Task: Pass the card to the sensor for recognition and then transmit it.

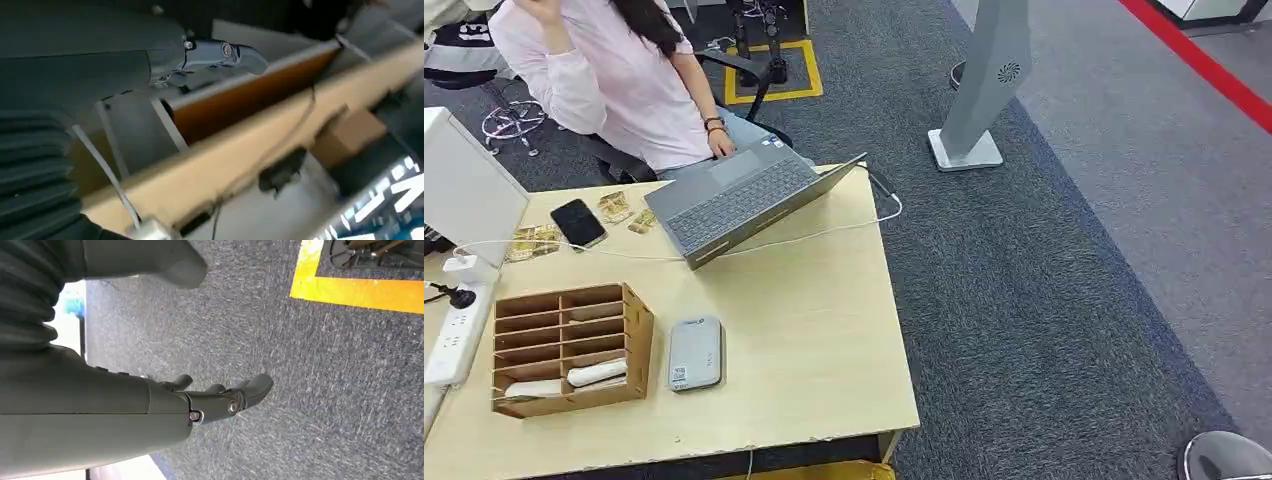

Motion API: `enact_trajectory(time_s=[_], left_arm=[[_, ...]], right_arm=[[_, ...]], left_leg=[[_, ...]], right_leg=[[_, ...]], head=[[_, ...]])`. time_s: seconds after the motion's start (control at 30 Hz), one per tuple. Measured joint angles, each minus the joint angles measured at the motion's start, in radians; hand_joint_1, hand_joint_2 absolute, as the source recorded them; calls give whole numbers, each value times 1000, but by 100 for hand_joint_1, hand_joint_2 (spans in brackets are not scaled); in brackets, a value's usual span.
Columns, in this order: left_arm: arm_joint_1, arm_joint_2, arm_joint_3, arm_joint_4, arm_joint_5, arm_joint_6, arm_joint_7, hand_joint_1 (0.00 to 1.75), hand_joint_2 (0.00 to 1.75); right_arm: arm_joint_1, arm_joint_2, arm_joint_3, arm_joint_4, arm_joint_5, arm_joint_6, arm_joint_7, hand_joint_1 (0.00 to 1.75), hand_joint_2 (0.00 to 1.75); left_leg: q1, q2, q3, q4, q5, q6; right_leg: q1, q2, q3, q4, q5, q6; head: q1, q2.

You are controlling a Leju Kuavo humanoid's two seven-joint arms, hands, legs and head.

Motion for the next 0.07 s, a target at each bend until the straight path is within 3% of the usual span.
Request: enact_trajectory(time_s=[0.07], left_arm=[[4, -29, 11, 50, -42, 110, -13, 0, 0]], right_arm=[[1, -2, 2, 0, -3, 8, -10, 0, 0]], left_leg=[[-1, 0, 1, 0, -1, 1]], right_leg=[[-2, 0, 0, 0, 0, 0]], head=[[1, 0]])
